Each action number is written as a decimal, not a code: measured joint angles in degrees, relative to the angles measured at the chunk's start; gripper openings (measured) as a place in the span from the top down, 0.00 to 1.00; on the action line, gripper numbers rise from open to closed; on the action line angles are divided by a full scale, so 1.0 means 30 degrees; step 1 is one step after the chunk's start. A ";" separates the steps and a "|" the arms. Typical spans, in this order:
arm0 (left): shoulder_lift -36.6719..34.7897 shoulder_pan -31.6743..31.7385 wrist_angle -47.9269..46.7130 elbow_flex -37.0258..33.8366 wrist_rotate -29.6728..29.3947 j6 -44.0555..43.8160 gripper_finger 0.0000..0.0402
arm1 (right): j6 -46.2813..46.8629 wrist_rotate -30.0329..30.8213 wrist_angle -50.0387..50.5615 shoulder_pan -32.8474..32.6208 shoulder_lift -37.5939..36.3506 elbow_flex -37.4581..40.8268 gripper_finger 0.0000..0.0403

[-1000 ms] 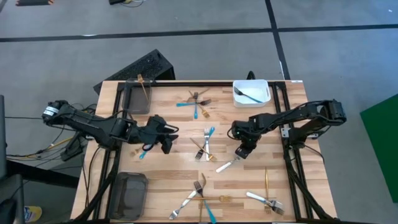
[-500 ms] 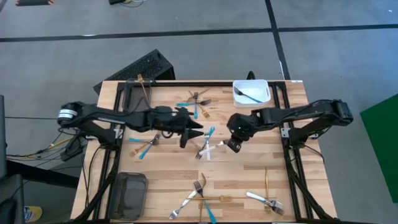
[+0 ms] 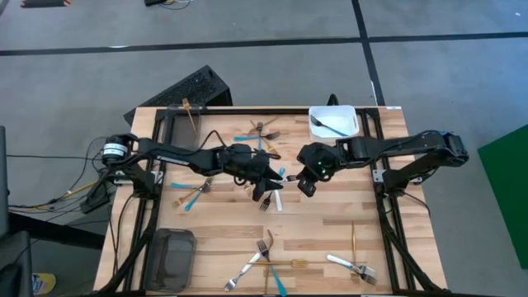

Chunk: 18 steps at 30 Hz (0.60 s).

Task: Sort silverware by color (type)
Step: Put the white fork into the bottom black bin

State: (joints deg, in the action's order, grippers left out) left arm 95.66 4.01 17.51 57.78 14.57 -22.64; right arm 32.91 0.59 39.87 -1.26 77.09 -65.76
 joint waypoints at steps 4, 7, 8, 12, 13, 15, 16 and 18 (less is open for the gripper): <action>0.0017 -0.0007 -0.1551 0.0335 -0.0009 0.0645 0.59 | -0.0426 -0.0002 -0.0006 -0.0221 0.0002 -0.0289 0.98; 0.0021 -0.0015 -0.2532 0.0335 -0.0001 0.0685 0.61 | -0.0439 0.0028 -0.0030 -0.0399 0.0002 -0.0466 0.98; 0.0028 -0.0015 -0.2774 0.0335 0.0022 0.0678 0.62 | -0.0442 0.0228 0.0000 -0.0496 0.0002 -0.0523 0.98; 0.0028 -0.0015 -0.2954 0.0335 0.0150 0.0671 0.74 | -0.0493 0.0444 -0.0005 -0.0664 0.0002 -0.0763 0.98; 0.0028 -0.0015 -0.2954 0.0335 0.0274 0.0639 0.78 | -0.0490 0.0450 -0.0017 -0.0698 0.0002 -0.0763 0.98; -0.0075 -0.0029 -0.2984 0.0335 0.0614 0.0377 0.87 | -0.0463 0.0446 -0.0018 -0.0809 0.0009 -0.0763 0.98; -0.0126 -0.0029 -0.3030 0.0335 0.0747 0.0138 0.92 | -0.0352 0.0436 -0.0032 -0.0830 0.0002 -0.0763 0.97; -0.0274 -0.0010 -0.3199 0.0335 0.0861 -0.0501 0.96 | 0.0474 0.0845 -0.0113 -0.0886 0.0002 -0.0778 0.94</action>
State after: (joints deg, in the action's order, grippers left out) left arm 94.84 3.98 7.91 58.78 17.15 -24.14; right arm 34.33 3.12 39.53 -3.91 77.10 -68.10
